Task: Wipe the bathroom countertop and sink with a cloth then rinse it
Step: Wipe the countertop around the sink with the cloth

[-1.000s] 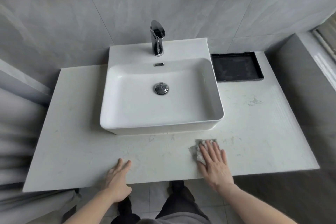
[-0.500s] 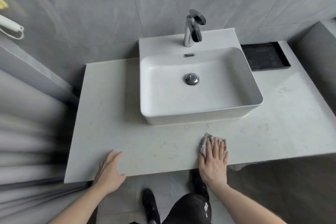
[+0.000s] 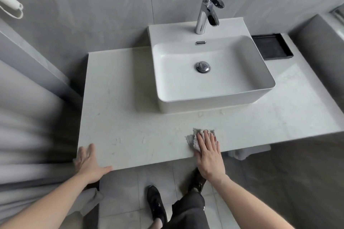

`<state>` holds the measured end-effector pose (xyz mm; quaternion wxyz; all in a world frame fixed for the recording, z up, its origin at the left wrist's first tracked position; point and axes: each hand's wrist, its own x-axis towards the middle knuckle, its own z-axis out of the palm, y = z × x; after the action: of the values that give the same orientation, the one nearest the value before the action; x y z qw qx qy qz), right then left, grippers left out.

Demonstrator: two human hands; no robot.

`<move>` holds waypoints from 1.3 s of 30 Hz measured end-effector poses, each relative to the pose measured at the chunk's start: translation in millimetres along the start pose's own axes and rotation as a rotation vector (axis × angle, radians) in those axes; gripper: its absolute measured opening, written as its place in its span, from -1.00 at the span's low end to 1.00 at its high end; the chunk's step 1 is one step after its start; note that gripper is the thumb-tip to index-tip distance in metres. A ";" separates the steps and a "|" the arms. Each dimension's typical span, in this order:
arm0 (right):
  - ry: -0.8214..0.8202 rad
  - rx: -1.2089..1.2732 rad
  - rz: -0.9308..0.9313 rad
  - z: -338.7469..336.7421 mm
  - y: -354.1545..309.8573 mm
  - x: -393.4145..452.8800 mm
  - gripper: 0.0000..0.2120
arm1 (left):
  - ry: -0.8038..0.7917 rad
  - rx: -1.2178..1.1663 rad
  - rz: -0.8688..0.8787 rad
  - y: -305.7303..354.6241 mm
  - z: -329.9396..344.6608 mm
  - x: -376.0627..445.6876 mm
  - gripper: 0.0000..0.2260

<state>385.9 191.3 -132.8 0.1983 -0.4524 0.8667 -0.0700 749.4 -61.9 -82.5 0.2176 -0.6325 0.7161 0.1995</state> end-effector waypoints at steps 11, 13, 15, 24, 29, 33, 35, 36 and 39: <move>0.071 0.131 0.463 -25.3 16.1 32.9 -0.33 | -0.038 0.034 -0.046 3.2 7.1 9.2 0.15; 0.116 0.118 0.432 -11.7 -13.5 27.6 -0.31 | -0.041 0.034 -0.045 3.7 6.9 8.0 0.14; 0.141 0.112 0.334 0.3 -46.9 18.4 -0.32 | -0.048 0.042 -0.043 4.2 6.0 7.5 0.13; -0.004 0.201 -0.238 32.3 -99.9 3.6 -0.11 | -0.055 0.051 -0.041 -2.6 11.8 17.1 0.20; 0.120 0.314 -0.197 -12.2 -30.0 10.3 -0.24 | -0.039 0.050 -0.047 -7.7 15.4 21.4 0.23; 0.302 0.296 0.110 -55.0 57.7 36.2 -0.38 | -0.061 0.034 -0.056 -5.8 13.4 17.3 0.22; 0.382 0.316 0.297 -75.1 97.5 59.0 -0.42 | -0.071 0.022 -0.058 -2.4 10.2 13.6 0.20; 0.403 0.323 0.396 -83.4 115.6 71.2 -0.43 | -0.079 0.019 -0.058 -0.9 8.4 11.9 0.19; 0.361 0.313 0.581 -98.6 154.9 109.2 -0.54 | -0.101 0.024 -0.060 2.8 4.1 8.0 0.16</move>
<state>172.7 186.8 -120.1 0.1207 -0.1321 0.9587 -0.2210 746.1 -65.8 -90.4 0.2672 -0.6402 0.6871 0.2158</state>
